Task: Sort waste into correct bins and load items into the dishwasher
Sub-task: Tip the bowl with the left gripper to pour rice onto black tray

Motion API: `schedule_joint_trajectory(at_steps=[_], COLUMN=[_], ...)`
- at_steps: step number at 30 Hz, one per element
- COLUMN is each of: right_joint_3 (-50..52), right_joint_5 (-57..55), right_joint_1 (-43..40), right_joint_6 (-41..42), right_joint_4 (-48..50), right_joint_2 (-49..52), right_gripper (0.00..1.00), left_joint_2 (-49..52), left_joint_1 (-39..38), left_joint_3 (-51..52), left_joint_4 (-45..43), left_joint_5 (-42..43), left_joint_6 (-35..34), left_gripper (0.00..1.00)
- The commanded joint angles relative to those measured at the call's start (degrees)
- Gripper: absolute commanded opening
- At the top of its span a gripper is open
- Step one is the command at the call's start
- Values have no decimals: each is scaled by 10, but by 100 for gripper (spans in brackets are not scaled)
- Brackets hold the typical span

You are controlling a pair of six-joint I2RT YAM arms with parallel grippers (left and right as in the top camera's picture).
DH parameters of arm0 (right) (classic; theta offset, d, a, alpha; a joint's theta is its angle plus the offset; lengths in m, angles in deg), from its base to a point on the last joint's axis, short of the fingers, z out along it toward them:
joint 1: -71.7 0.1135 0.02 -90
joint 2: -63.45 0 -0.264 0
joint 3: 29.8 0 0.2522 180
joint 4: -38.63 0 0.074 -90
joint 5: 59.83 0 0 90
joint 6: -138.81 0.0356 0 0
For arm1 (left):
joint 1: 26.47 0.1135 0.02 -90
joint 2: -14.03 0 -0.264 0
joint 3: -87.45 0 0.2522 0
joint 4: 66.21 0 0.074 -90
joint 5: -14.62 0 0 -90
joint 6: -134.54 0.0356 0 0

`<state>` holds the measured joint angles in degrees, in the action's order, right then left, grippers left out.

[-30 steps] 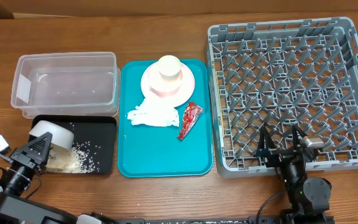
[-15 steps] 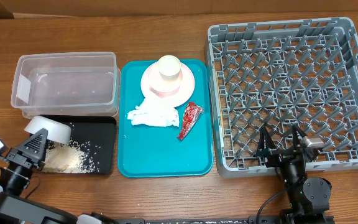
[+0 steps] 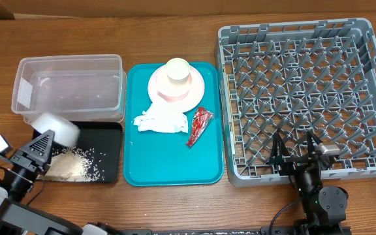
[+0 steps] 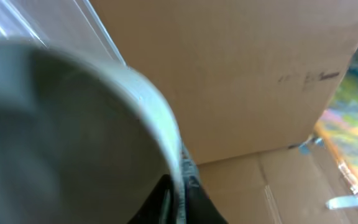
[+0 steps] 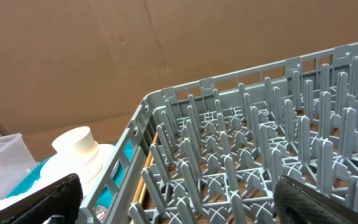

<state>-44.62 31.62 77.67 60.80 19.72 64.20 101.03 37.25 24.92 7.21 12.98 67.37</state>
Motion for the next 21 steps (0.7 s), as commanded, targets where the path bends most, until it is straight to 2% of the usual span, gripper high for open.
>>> schedule_joint_trajectory(at_steps=[1, 4, 12, 21], right_joint_3=[6, 6, 6, 6], right_joint_5=[-3, -3, -3, -3], right_joint_1=[-3, -3, -3, -3], right_joint_6=[1, 1, 1, 1], right_joint_4=[4, 4, 4, 4], right_joint_2=[-5, -5, -5, -5], right_gripper=[100, 100, 100, 100], left_joint_2=[-12, -11, -12, -54], left_joint_1=[-5, -12, -31, -73], left_joint_3=[2, 2, 1, -17], left_joint_4=[-12, -18, 16, 102], left_joint_5=[21, 2, -2, -38], left_joint_6=[-1, -29, -28, -5], left_gripper=[10, 4, 4, 4])
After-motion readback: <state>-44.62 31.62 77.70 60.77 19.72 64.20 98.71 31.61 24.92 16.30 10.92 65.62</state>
